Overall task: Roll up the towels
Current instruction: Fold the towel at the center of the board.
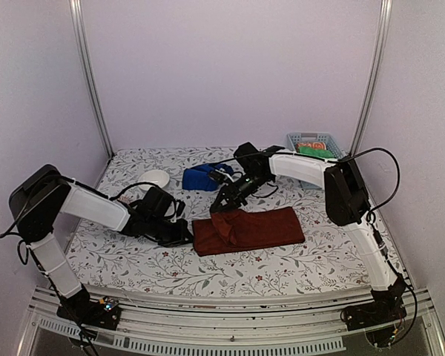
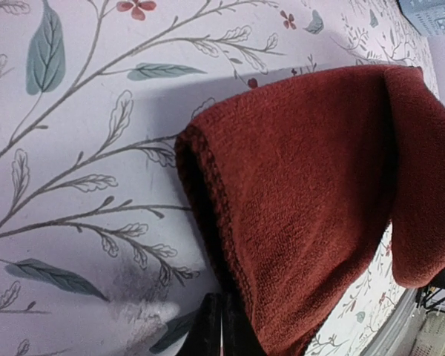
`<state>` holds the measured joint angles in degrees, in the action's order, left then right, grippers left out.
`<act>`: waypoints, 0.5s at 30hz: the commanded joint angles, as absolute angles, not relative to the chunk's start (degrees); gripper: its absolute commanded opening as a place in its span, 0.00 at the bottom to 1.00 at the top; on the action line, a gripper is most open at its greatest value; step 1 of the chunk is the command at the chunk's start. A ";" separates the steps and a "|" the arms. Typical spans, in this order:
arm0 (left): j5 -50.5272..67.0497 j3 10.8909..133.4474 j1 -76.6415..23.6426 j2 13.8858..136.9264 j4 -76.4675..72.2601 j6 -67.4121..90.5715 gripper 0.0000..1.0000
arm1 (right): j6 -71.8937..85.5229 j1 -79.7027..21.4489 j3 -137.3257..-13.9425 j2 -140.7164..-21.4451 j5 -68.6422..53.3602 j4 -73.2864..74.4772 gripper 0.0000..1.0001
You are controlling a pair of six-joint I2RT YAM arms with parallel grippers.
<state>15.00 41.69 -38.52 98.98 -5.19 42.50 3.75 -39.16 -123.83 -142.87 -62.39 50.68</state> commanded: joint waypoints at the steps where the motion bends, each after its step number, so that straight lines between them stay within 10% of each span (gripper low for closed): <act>1: 15.22 40.00 -39.80 101.10 -4.28 43.23 0.06 | 8.72 -40.08 -125.75 -144.92 -65.69 44.81 0.02; 15: 14.61 38.96 -39.89 100.38 -4.39 43.79 0.06 | 11.45 -43.31 -126.66 -146.95 -65.58 42.18 0.01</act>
